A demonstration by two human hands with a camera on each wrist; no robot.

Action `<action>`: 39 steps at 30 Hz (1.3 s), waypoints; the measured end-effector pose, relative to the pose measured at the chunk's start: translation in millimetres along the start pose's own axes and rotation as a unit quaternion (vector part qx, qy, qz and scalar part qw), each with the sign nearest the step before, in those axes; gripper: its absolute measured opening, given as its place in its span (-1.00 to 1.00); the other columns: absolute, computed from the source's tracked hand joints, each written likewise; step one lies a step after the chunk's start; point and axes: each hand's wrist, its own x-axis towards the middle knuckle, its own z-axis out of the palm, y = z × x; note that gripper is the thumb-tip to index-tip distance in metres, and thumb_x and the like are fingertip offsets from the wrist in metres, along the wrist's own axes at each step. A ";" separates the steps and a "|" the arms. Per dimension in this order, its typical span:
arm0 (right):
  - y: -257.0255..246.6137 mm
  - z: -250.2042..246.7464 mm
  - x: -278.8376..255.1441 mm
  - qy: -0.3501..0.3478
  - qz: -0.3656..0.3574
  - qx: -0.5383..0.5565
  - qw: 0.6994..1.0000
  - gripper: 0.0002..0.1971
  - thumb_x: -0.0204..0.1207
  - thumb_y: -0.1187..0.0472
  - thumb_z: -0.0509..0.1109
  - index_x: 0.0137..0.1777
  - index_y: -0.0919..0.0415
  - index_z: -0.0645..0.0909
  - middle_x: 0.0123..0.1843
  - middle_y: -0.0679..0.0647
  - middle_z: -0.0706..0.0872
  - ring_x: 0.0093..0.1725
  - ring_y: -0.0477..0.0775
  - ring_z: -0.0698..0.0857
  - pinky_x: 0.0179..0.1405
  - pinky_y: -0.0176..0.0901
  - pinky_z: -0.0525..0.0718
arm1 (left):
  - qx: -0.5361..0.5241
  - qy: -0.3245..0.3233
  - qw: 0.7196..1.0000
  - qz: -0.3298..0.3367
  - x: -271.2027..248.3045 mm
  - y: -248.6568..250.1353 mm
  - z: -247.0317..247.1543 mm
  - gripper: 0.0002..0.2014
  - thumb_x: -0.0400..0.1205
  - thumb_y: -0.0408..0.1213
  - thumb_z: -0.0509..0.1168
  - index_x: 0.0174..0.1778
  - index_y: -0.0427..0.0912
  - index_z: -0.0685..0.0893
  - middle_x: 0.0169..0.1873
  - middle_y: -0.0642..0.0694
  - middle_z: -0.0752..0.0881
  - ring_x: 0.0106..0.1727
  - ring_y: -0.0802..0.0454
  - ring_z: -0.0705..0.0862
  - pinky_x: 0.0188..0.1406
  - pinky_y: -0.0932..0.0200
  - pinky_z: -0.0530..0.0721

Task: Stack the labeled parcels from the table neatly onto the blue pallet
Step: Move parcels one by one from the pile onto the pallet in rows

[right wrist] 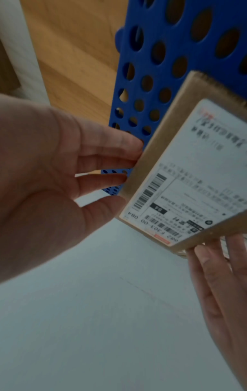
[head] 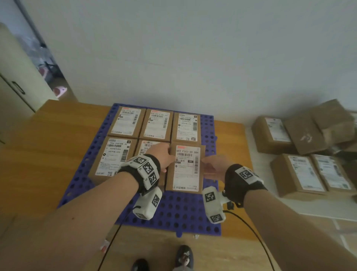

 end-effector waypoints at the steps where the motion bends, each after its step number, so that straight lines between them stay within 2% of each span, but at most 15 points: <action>1: 0.8 0.8 -0.2 0.006 0.001 -0.007 1.000 -0.77 0.54 0.31 0.36 0.17 0.35 0.59 -0.06 0.23 0.79 -0.14 0.17 0.78 -0.24 -0.07 0.71 | 0.010 -0.001 1.000 0.008 1.3 -1.3 -0.3 -0.74 0.66 -0.17 0.23 0.22 -0.18 0.56 0.04 -0.09 0.74 -0.16 -0.06 0.79 -0.08 -0.01 0.79; 3: 0.5 3.3 -0.7 0.003 -0.002 -0.024 1.000 -0.90 0.55 0.33 0.32 0.04 0.26 0.57 -0.09 0.17 0.71 -0.19 0.09 0.71 -0.22 -0.10 0.69 | 0.027 -0.004 1.000 0.011 2.3 -3.0 -0.9 -0.84 0.66 -0.17 0.24 0.06 -0.15 0.54 -0.14 -0.05 0.74 -0.19 -0.05 0.79 -0.11 0.03 0.80; 5: -0.3 7.0 -0.9 -0.010 -0.004 -0.047 0.999 -0.94 0.58 0.34 0.28 -0.08 0.20 0.56 -0.14 0.11 0.66 -0.21 0.04 0.65 -0.11 -0.09 0.68 | 0.042 -0.002 0.999 0.024 3.9 -4.8 -0.4 -0.77 0.65 -0.16 0.25 0.15 -0.19 0.60 -0.24 -0.01 0.71 -0.23 -0.03 0.79 -0.21 0.12 0.78; 6: -0.7 8.4 -0.1 -0.009 -0.003 -0.063 0.998 -0.89 0.59 0.35 0.26 -0.14 0.19 0.56 -0.17 0.09 0.66 -0.21 0.03 0.64 -0.04 -0.07 0.66 | 0.054 0.000 0.998 0.033 4.6 -5.7 -0.6 -0.71 0.65 -0.15 0.25 0.24 -0.19 0.60 -0.19 -0.02 0.72 -0.22 -0.02 0.78 -0.24 0.14 0.75; 7: -0.8 8.8 -0.2 -0.001 -0.004 -0.075 0.997 -0.86 0.59 0.34 0.26 -0.18 0.17 0.56 -0.19 0.07 0.66 -0.19 0.04 0.64 0.00 -0.06 0.64 | 0.066 0.005 0.997 0.045 5.1 -7.0 -0.7 -0.65 0.64 -0.15 0.26 0.33 -0.17 0.57 -0.07 -0.04 0.72 -0.16 -0.01 0.76 -0.17 0.14 0.73; 10: -1.1 11.9 -6.9 0.026 -0.009 -0.078 0.997 -0.90 0.57 0.30 0.33 -0.13 0.09 0.56 -0.10 0.07 0.65 -0.05 0.10 0.66 0.04 -0.02 0.63 | 0.096 0.023 0.991 0.085 3.2 -12.3 -2.7 -0.55 0.61 -0.15 0.32 0.42 -0.14 0.51 0.29 -0.10 0.61 0.23 -0.05 0.63 0.22 0.10 0.59; 13: -1.0 17.3 -6.5 0.027 -0.004 -0.081 0.996 -0.84 0.57 0.29 0.33 -0.21 0.05 0.53 0.03 0.12 0.65 0.15 0.18 0.65 0.17 0.09 0.63 | 0.133 0.032 0.985 0.107 1.7 -19.6 -6.9 -0.43 0.53 -0.11 0.41 0.48 -0.05 0.46 0.43 -0.12 0.44 0.42 -0.09 0.46 0.38 0.03 0.46; 16: -3.0 24.4 -5.5 0.034 -0.002 -0.096 0.995 -0.90 0.57 0.29 0.33 -0.17 0.12 0.56 -0.05 0.11 0.68 0.03 0.16 0.68 0.05 0.09 0.70 | 0.170 0.004 0.976 0.132 3.6 -28.2 -7.8 -0.31 0.46 -0.03 0.46 0.52 0.02 0.40 0.56 -0.08 0.29 0.57 -0.09 0.25 0.50 -0.06 0.30; 18: -4.7 26.8 -7.4 0.040 -0.005 -0.096 0.995 -0.94 0.55 0.30 0.33 -0.05 0.17 0.61 0.00 0.12 0.72 0.06 0.15 0.70 0.16 0.13 0.70 | 0.197 -0.024 0.969 0.149 4.0 -32.4 -8.0 -0.23 0.43 0.02 0.49 0.55 0.05 0.35 0.62 -0.04 0.18 0.63 -0.08 0.13 0.57 -0.09 0.20; 21: -6.3 30.0 -8.3 0.037 -0.007 -0.096 0.995 -0.74 0.51 0.29 0.36 0.19 0.18 0.64 0.19 0.14 0.73 0.19 0.18 0.70 0.22 0.21 0.68 | 0.210 -0.045 0.966 0.145 3.6 -37.1 -6.6 -0.16 0.39 0.03 0.51 0.58 0.07 0.30 0.64 -0.01 0.10 0.65 -0.07 0.05 0.59 -0.15 0.16; 25: -8.0 32.8 -12.0 0.050 -0.004 -0.103 0.993 -0.67 0.54 0.29 0.34 0.30 0.17 0.59 0.25 0.16 0.70 0.19 0.18 0.68 0.23 0.16 0.68 | 0.209 -0.043 0.965 0.150 3.3 -40.1 -6.3 -0.15 0.39 -0.01 0.52 0.58 0.08 0.28 0.65 0.00 0.09 0.66 -0.05 0.04 0.60 -0.14 0.15; 30: -7.2 36.0 -11.3 0.059 -0.013 -0.125 0.990 -0.74 0.54 0.30 0.33 0.21 0.24 0.63 0.22 0.17 0.72 0.24 0.20 0.68 0.25 0.20 0.67 | 0.200 -0.038 0.967 0.155 3.9 -43.9 -6.9 -0.15 0.40 -0.03 0.52 0.59 0.05 0.27 0.65 0.00 0.09 0.65 -0.04 0.06 0.60 -0.09 0.16; 36: -6.3 39.6 -12.3 0.059 -0.003 -0.108 0.992 -0.80 0.53 0.33 0.32 0.12 0.21 0.64 0.18 0.15 0.72 0.21 0.18 0.67 0.25 0.17 0.66 | 0.195 -0.037 0.967 0.159 1.9 -45.3 -9.4 -0.16 0.42 -0.06 0.50 0.60 0.03 0.26 0.65 0.02 0.08 0.65 -0.01 0.07 0.58 -0.04 0.16; 39: -6.3 40.2 -10.6 0.064 -0.007 -0.116 0.991 -0.79 0.53 0.31 0.33 0.13 0.20 0.64 0.18 0.16 0.72 0.23 0.19 0.68 0.25 0.19 0.66 | 0.183 -0.042 0.970 0.157 2.0 -45.4 -12.1 -0.16 0.43 -0.07 0.50 0.61 0.01 0.25 0.65 0.02 0.08 0.65 0.00 0.08 0.60 -0.03 0.15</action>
